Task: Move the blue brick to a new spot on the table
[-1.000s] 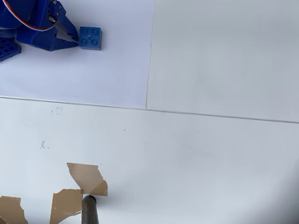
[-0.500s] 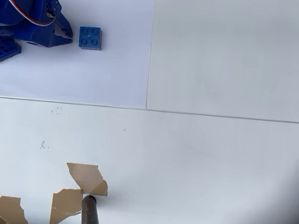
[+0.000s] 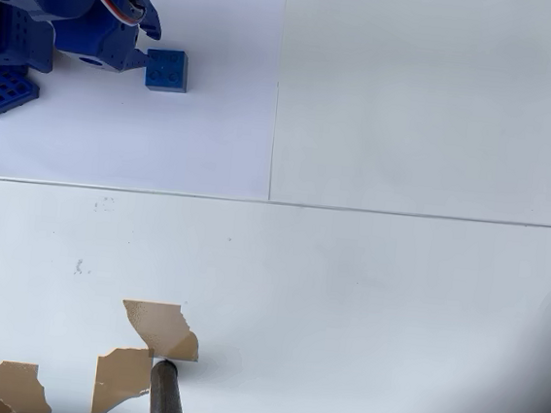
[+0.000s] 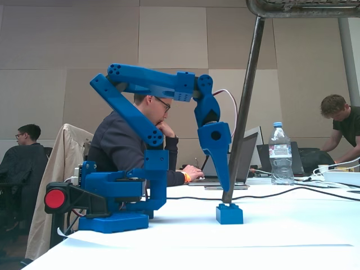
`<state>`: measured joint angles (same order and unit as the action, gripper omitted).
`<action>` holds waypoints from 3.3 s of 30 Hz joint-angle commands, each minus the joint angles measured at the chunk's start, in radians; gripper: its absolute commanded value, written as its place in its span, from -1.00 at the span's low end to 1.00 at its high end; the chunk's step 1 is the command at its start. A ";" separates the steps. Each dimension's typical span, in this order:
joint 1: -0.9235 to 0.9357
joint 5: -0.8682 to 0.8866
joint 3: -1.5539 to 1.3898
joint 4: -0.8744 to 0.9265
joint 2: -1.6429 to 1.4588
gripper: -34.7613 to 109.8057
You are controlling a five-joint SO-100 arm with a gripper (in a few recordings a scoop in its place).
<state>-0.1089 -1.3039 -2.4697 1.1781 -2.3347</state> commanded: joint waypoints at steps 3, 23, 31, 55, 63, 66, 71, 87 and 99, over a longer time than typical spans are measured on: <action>0.052 -0.123 0.172 0.026 0.087 -0.17; 0.063 -0.227 -0.028 -0.080 0.106 -0.10; 0.129 -0.314 -0.026 -0.100 0.103 -0.08; 0.137 -0.224 0.025 -0.115 0.219 -0.49; 0.353 -0.221 0.321 0.034 0.288 -0.49; 0.468 -0.233 0.387 0.048 0.322 -0.49; 0.713 -0.279 0.413 0.057 0.365 -0.49; 1.137 -0.267 0.426 0.000 0.560 -0.50; 1.213 -0.224 0.483 -0.054 0.730 -0.49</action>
<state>1.0937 -1.5447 -2.0601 1.1367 -1.6045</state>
